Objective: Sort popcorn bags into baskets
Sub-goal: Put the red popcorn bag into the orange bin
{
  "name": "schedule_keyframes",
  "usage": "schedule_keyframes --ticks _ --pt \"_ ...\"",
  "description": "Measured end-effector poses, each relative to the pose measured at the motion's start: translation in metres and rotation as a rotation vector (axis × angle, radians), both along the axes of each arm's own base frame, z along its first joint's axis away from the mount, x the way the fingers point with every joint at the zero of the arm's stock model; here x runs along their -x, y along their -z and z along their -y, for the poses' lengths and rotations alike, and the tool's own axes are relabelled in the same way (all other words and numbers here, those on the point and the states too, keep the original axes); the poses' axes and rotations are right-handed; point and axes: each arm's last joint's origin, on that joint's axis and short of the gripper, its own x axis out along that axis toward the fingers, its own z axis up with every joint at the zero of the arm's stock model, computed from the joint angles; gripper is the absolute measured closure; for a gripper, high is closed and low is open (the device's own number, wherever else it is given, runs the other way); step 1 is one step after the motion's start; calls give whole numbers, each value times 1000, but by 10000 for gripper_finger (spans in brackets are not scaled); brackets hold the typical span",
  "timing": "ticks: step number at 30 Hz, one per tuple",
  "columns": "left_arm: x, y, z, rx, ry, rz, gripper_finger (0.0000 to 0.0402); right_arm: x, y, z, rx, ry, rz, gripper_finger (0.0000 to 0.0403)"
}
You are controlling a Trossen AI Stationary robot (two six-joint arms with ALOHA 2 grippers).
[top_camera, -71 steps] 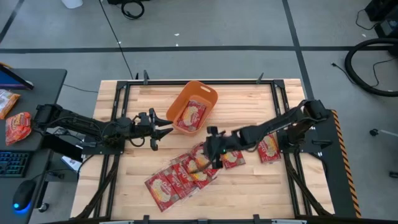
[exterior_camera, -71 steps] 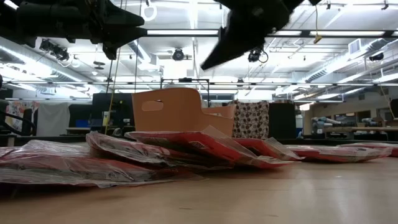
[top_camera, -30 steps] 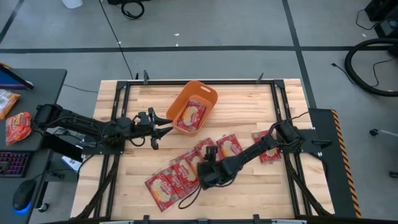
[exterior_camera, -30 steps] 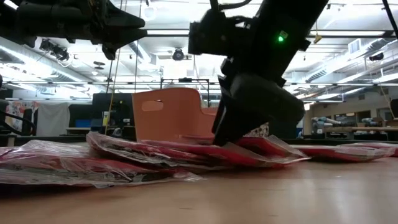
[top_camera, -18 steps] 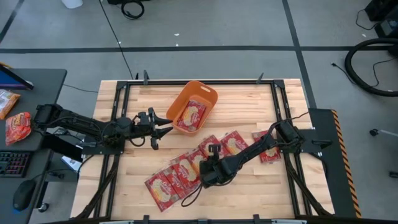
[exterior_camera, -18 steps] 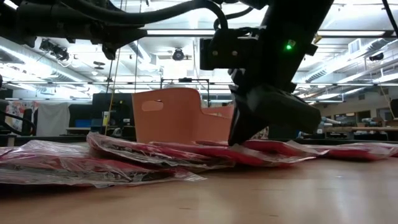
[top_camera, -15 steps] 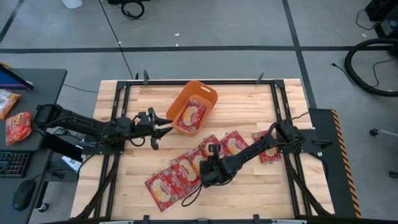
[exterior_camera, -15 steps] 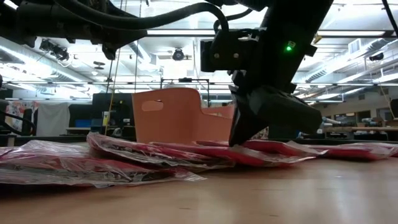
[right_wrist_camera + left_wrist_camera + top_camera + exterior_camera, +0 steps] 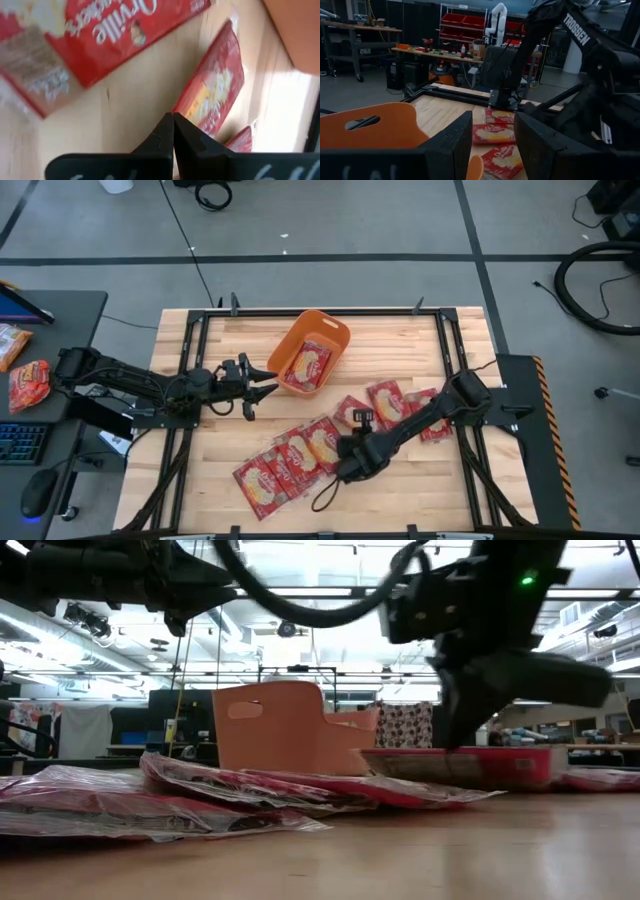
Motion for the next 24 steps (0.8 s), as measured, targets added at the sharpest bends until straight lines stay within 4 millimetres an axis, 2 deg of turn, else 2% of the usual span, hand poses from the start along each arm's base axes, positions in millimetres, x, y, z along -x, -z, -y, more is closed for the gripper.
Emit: schedule_keyframes --ticks 6,11,20,24 --pt "0 0 0 0 0 1 251 12 -10 -5 12 18 -26 400" --pt "0 0 0 0 0 1 251 16 -26 -3 -14 71 39 393" --pt "0 0 0 0 0 0 251 21 -20 -23 -43 25 83 283" --pt "0 0 0 4 0 1 251 29 -5 -27 -42 40 116 238"
